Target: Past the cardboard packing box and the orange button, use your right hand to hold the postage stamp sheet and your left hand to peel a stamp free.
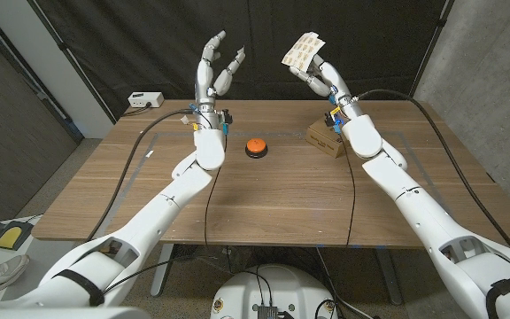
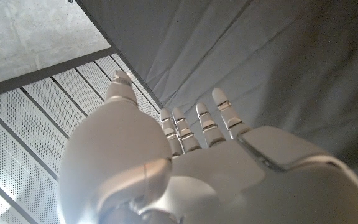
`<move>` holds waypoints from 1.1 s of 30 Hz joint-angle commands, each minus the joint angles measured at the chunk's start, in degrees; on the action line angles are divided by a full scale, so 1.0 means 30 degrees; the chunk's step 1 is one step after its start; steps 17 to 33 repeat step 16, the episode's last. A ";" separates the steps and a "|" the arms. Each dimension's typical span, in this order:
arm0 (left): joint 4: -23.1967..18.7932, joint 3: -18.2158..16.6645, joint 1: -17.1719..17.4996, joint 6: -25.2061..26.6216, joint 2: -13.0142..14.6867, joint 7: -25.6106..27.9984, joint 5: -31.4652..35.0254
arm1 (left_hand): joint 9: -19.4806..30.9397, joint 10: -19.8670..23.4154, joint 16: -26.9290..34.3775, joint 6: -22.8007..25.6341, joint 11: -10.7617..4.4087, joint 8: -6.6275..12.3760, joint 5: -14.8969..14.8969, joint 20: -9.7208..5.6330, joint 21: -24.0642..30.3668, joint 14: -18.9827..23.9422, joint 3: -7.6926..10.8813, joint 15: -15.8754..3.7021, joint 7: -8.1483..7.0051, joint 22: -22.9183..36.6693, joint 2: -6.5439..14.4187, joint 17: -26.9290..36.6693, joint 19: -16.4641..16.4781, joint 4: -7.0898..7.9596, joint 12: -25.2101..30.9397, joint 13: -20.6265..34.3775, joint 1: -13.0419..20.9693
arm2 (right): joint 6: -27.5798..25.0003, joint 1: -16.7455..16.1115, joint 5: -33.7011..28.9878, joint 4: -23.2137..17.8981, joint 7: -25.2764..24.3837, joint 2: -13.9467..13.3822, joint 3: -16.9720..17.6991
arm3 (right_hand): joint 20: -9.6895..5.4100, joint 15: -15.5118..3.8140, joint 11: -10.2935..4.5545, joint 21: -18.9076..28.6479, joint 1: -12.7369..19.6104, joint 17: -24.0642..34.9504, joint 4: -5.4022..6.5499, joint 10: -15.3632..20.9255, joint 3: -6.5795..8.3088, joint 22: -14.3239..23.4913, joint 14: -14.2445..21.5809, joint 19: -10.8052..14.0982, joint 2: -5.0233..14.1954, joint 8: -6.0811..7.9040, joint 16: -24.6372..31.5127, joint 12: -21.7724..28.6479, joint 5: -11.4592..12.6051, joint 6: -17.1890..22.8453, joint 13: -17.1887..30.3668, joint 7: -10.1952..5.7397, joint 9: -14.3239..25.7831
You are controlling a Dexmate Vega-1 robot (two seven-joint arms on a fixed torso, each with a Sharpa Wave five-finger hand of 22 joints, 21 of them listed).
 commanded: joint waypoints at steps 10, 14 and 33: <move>-0.3072 -0.1207 0.2578 0.2835 0.1574 -0.0223 0.0141 | 0.0056 -0.0675 0.0000 -0.0333 0.0286 0.0116 0.0267 0.0025 0.0033 -0.0492 -0.0232 -0.0376 0.0113 0.0029 0.0263 0.0080 -0.0461 0.0200 -0.0210 -0.0098 -0.0464 | -0.0462 -0.1925 -0.0074 -0.1313 -0.1804 0.1030 0.0601 | 0.0642 0.0977 0.0400 -0.2457 -0.1181 -0.0446 0.0224 -0.1347 -0.0313 0.0066 -0.2672 -0.2395 0.0372 0.0376 -0.1159 0.0485 0.0033 -0.0352 -0.1242 -0.0680 -0.0042; -0.3147 -0.1296 0.2712 0.3491 0.1577 -0.0744 -0.0595 | 0.0064 -0.1103 -0.0023 -0.0689 0.0581 0.0063 0.0321 0.0060 0.0040 -0.0720 -0.0269 -0.0233 0.0405 0.0030 0.0377 0.0094 -0.0561 0.0289 -0.0337 -0.0126 -0.0587 | 0.2229 -0.1764 0.0863 0.0038 -0.2242 0.1385 0.0434 | 0.0425 0.0354 -0.0087 -0.2607 -0.0383 -0.0626 -0.0247 -0.1105 0.0222 0.0088 -0.2337 -0.1760 0.0979 0.0452 -0.1047 0.0645 0.0093 -0.0148 -0.1467 -0.0703 -0.0039; -0.3293 -0.1361 0.2835 0.3754 0.1568 -0.0671 -0.0637 | 0.0069 -0.1203 -0.0029 -0.0905 0.0638 0.0020 0.0341 0.0070 0.0005 -0.0809 -0.0280 -0.0178 0.0576 0.0031 0.0423 0.0101 -0.0710 0.0318 -0.0355 -0.0131 -0.0622 | 0.3311 -0.1702 0.1291 0.0685 -0.2737 0.1715 0.0395 | 0.0192 -0.0043 -0.0447 -0.2683 -0.0037 -0.0753 -0.0551 -0.0632 0.0467 0.0104 -0.1910 -0.1197 0.1156 0.0600 -0.0919 0.0859 0.0072 0.0327 -0.1617 -0.0696 -0.0038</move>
